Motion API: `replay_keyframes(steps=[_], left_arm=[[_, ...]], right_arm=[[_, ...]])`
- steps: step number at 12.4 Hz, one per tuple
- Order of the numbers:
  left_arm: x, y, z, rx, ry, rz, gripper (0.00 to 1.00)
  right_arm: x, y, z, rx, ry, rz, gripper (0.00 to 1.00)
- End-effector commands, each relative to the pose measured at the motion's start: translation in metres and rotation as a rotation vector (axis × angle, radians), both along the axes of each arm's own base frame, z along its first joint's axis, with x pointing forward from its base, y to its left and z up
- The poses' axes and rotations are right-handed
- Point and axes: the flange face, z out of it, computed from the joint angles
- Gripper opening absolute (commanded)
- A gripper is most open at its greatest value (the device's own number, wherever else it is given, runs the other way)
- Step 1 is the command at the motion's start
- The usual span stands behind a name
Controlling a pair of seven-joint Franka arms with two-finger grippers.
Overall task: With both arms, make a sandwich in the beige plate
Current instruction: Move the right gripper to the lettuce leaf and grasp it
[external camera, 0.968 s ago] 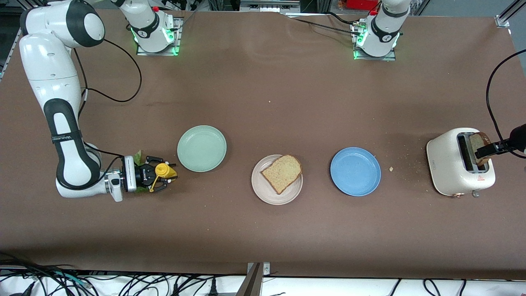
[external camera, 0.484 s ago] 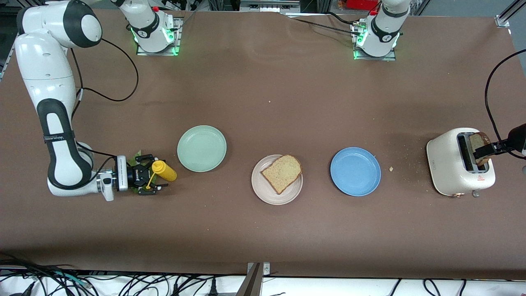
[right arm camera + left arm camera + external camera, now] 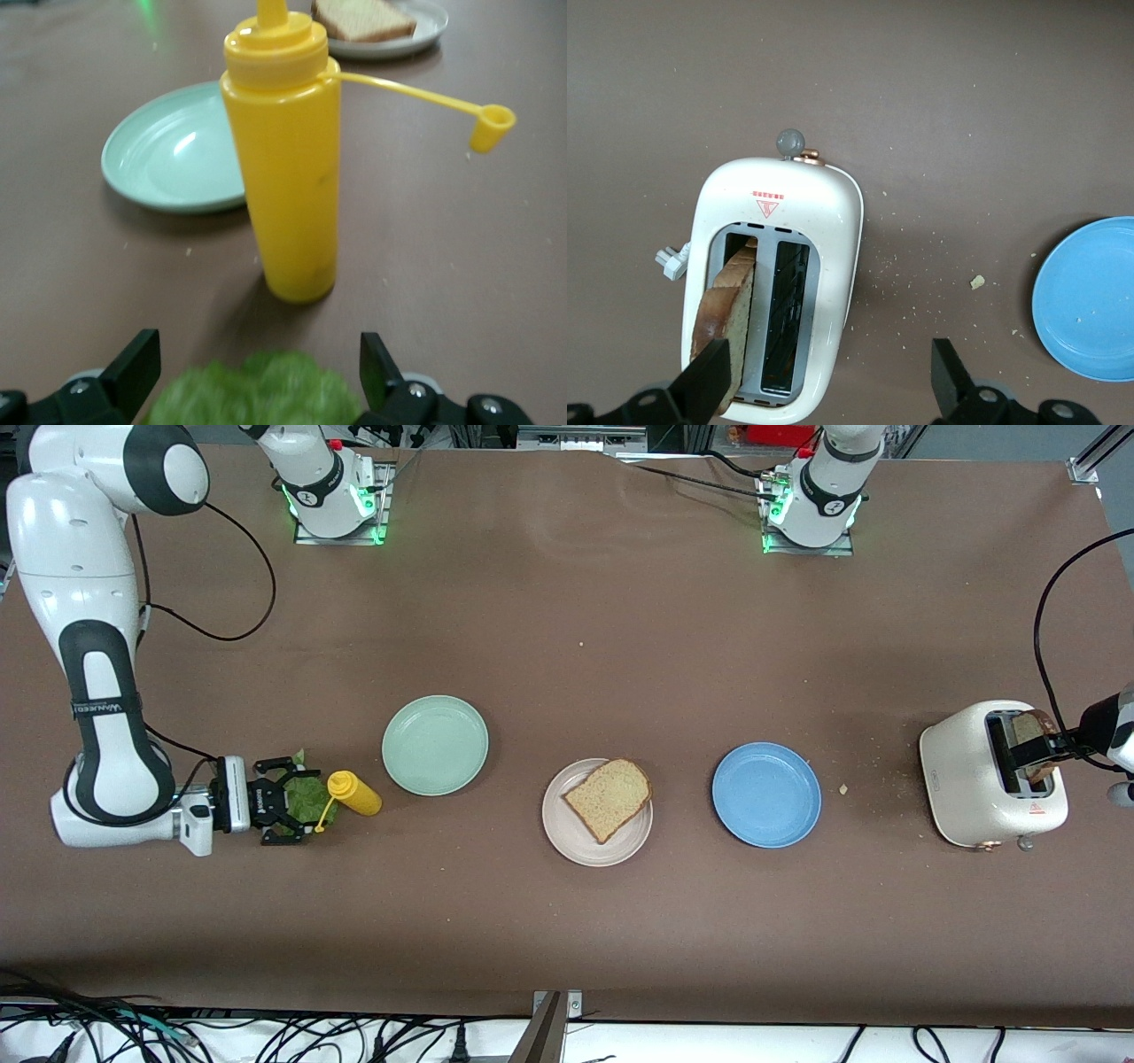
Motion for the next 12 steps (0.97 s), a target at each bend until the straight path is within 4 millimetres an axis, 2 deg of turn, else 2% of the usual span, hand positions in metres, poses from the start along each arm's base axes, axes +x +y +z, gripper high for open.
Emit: replay_keyframes(steps=[1, 3, 4, 7, 11, 12], left_arm=[[0.001, -0.004, 0.006, 0.029, 0.003, -0.027, 0.99], [0.000, -0.002, 0.006, 0.029, 0.003, -0.024, 0.99], [0.001, -0.004, 0.006, 0.029, 0.002, -0.029, 0.99], [0.002, -0.007, 0.009, 0.030, -0.002, -0.030, 0.99], [-0.002, -0.010, 0.015, 0.038, 0.003, -0.034, 0.99], [-0.002, -0.010, 0.016, 0.038, 0.002, -0.034, 0.99]], right_arm=[[-0.013, -0.008, 0.048, -0.194, -0.033, -0.002, 1.00], [-0.012, -0.011, 0.052, -0.293, -0.075, 0.000, 1.00], [-0.012, -0.003, 0.045, -0.334, -0.100, 0.015, 1.00], [-0.024, -0.004, 0.007, -0.413, -0.157, -0.023, 1.00], [-0.021, 0.005, 0.002, -0.464, -0.235, 0.010, 0.99], [-0.021, 0.005, -0.002, -0.469, -0.238, 0.019, 0.83]])
